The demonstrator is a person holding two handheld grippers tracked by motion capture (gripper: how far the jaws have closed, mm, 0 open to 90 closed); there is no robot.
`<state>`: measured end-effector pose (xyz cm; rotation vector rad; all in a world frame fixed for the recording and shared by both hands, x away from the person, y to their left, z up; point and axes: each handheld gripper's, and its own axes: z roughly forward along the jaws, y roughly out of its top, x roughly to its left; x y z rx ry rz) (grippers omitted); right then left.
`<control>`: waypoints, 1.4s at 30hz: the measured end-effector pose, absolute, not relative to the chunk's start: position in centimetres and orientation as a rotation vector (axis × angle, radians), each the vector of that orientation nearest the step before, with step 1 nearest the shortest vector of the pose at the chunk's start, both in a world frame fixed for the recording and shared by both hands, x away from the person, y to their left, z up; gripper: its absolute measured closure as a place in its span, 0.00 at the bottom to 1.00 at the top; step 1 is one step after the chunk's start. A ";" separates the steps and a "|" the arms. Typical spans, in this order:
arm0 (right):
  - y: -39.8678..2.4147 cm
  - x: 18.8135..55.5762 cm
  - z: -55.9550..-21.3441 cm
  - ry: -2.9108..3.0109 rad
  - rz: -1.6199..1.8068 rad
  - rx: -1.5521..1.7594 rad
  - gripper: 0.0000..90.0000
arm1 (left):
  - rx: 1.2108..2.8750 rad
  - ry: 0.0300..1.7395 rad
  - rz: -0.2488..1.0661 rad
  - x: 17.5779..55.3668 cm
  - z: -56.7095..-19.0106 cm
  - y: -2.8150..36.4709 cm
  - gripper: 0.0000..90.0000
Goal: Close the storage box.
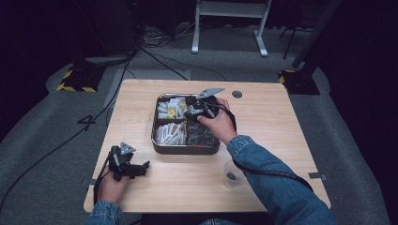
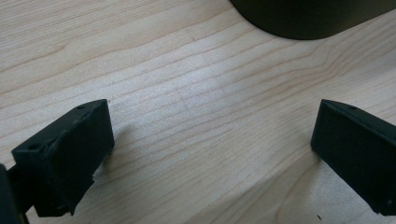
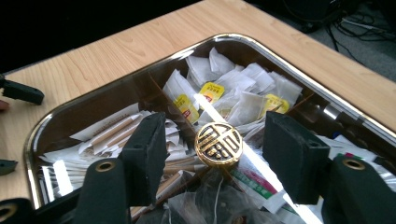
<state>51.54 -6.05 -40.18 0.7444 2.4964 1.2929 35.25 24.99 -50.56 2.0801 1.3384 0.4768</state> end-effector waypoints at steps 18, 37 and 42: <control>-12.9 48.4 -36.4 2.415 1.308 0.689 0.42 | 2.081 1.338 0.475 35.2 -50.6 25.0 0.00; -23.6 44.3 -37.4 2.395 1.222 0.736 0.37 | 2.076 1.341 0.475 35.2 -50.6 25.0 0.00; -26.6 43.2 -38.4 2.369 1.333 0.781 0.35 | 2.076 1.341 0.475 35.2 -50.6 25.0 0.00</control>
